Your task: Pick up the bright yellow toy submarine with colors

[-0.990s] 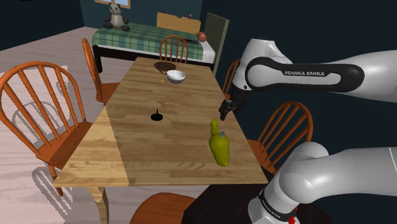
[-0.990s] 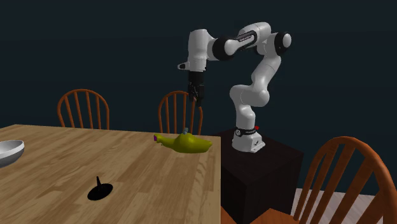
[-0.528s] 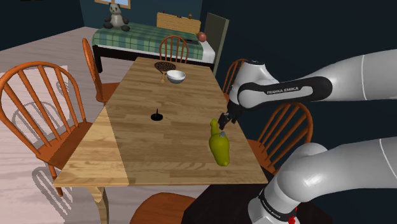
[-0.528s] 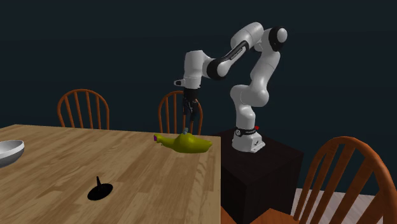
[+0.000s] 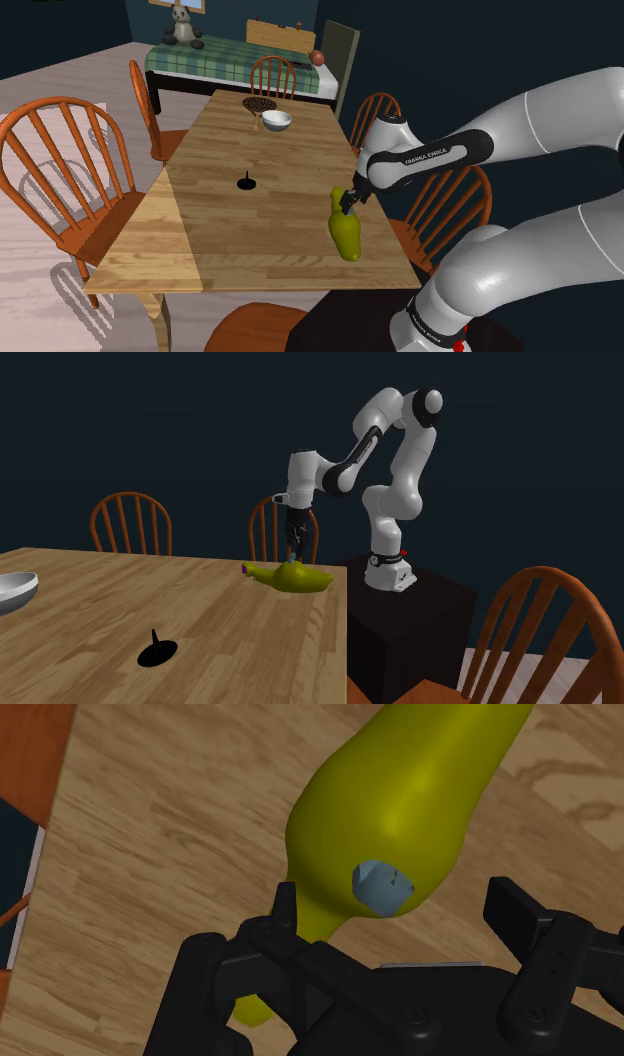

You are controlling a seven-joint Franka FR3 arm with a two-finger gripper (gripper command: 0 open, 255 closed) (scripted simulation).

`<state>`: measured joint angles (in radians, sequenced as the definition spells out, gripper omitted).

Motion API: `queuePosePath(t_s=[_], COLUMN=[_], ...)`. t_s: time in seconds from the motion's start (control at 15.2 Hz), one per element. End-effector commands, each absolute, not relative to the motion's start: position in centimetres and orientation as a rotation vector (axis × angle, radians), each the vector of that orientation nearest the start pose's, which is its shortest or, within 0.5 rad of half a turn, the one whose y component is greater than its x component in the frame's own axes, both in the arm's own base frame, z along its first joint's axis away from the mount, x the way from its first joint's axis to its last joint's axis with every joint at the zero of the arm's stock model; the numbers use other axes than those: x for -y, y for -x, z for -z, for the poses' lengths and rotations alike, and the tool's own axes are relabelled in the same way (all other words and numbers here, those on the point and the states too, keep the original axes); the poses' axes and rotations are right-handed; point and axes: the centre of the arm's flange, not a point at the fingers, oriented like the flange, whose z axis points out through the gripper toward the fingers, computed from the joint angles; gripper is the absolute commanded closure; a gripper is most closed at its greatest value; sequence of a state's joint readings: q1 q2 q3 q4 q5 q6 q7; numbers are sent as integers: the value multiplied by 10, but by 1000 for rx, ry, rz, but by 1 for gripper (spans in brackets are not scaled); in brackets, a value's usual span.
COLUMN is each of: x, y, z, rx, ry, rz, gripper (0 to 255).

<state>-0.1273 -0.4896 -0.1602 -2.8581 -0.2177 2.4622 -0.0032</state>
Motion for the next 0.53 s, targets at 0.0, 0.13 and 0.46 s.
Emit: queuePosePath(t_s=[0.0, 0.13, 0.46], x=[92, 92, 92], y=[-337, -336, -336], z=[-325, -325, -325], rx=[-170, -170, -170], ry=[3215, 3215, 3215], rz=[136, 136, 136], gripper=[0, 255, 255])
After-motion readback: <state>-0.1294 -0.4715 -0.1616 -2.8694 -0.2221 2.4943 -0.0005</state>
